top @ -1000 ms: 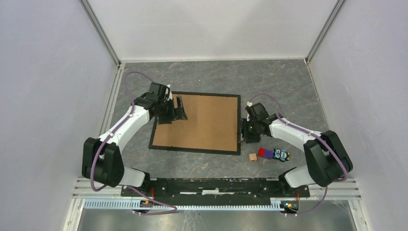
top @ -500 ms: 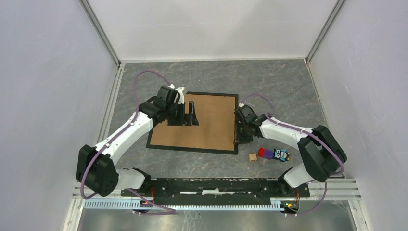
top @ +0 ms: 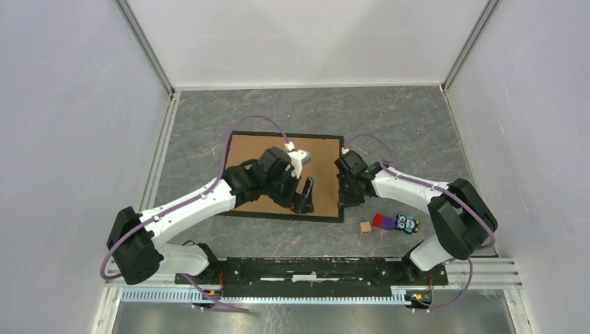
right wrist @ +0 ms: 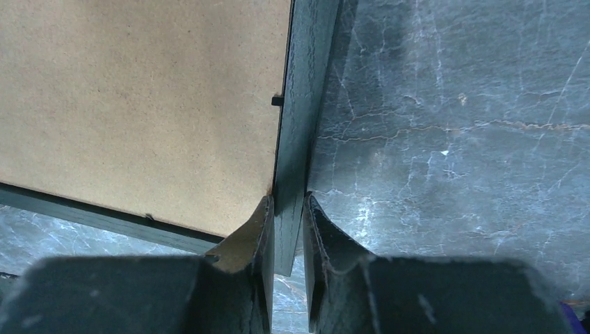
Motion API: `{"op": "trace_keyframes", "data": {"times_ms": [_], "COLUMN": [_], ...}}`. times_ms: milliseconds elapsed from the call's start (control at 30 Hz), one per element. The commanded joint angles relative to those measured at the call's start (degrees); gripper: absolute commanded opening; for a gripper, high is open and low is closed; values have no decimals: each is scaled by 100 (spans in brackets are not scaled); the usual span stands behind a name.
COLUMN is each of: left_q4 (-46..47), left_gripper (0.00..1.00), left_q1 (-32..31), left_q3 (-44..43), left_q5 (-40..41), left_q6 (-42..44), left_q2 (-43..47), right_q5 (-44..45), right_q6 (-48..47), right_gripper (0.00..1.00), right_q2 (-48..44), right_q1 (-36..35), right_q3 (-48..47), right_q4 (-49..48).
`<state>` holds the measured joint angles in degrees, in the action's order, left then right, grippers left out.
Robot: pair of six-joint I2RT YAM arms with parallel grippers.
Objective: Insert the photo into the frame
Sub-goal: Turn over the photo frame at the center of the board.
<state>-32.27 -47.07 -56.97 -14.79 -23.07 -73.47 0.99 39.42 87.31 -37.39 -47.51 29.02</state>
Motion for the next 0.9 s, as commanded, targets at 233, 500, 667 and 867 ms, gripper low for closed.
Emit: {"op": "trace_keyframes", "data": {"times_ms": [233,500,667,867], "left_q4": [2223,3038,3622,4478], "left_gripper": [91,93,93,95], "left_q1": [-1824,-2875,-3537,-3894], "left_q3": [1631,1913,1803,1481], "left_q5": [2130,3242,4562,6401], "left_q6": [1662,2898,3496,4575], "left_q2": [953,406,-468,-1777], "right_q5": [-403,-621,-765,-811], "right_q6": [-192,-191,-187,-63], "right_gripper": [0,0,0,0], "right_q2": [212,286,252,52], "right_q1": [29,85,121,145], "right_q3": [-769,-1270,-1395,-1394], "right_q4": [489,845,969,959]}}
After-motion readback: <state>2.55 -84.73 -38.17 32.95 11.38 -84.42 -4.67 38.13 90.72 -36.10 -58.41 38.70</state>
